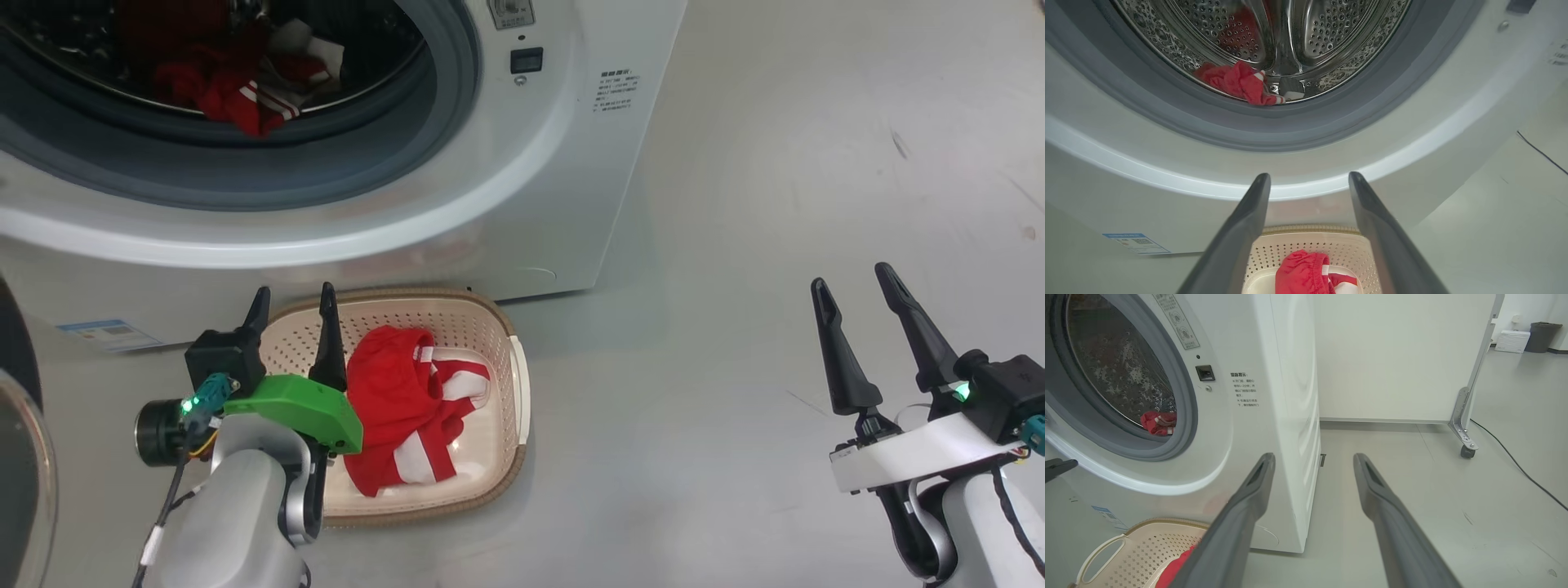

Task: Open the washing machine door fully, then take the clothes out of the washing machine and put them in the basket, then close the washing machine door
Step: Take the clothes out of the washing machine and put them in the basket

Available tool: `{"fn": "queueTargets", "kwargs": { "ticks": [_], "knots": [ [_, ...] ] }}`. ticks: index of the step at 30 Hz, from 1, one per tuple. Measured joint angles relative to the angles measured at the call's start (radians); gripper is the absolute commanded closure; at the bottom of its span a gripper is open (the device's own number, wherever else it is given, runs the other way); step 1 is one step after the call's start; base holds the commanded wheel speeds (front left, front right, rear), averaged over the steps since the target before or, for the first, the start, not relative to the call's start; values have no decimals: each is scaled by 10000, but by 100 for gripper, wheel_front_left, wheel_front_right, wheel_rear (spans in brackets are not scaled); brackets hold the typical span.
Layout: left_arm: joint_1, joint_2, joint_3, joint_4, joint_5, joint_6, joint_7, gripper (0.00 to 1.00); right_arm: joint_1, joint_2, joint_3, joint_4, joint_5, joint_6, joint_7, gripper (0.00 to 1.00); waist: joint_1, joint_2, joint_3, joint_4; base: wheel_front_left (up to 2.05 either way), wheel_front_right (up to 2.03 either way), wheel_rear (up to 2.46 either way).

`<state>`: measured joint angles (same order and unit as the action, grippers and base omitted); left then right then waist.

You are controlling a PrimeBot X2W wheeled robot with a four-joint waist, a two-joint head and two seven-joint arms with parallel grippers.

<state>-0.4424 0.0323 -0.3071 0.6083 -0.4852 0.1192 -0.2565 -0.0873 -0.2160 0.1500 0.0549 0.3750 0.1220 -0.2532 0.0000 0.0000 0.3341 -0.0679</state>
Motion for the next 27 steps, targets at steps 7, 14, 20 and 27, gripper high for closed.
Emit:
{"fn": "queueTargets", "kwargs": {
  "ticks": [7,14,20,27],
  "knots": [
    [965,4,209,-1365,767,0,0,0,367,42,-159,59,-171,0,0,0,0,0,-782,259,0,0,0],
    [1883,6,242,-2571,1390,0,0,0,926,274,-418,173,-272,-10,0,0,0,0,-1540,536,0,0,0],
    [2749,107,378,-2959,1524,0,0,0,1203,493,-437,203,-410,-17,0,0,0,0,-2075,649,0,0,0],
    [3608,151,485,-3269,1618,0,0,0,1618,631,-428,213,-537,-113,0,0,0,0,-2644,672,0,0,0]
  ]
}}
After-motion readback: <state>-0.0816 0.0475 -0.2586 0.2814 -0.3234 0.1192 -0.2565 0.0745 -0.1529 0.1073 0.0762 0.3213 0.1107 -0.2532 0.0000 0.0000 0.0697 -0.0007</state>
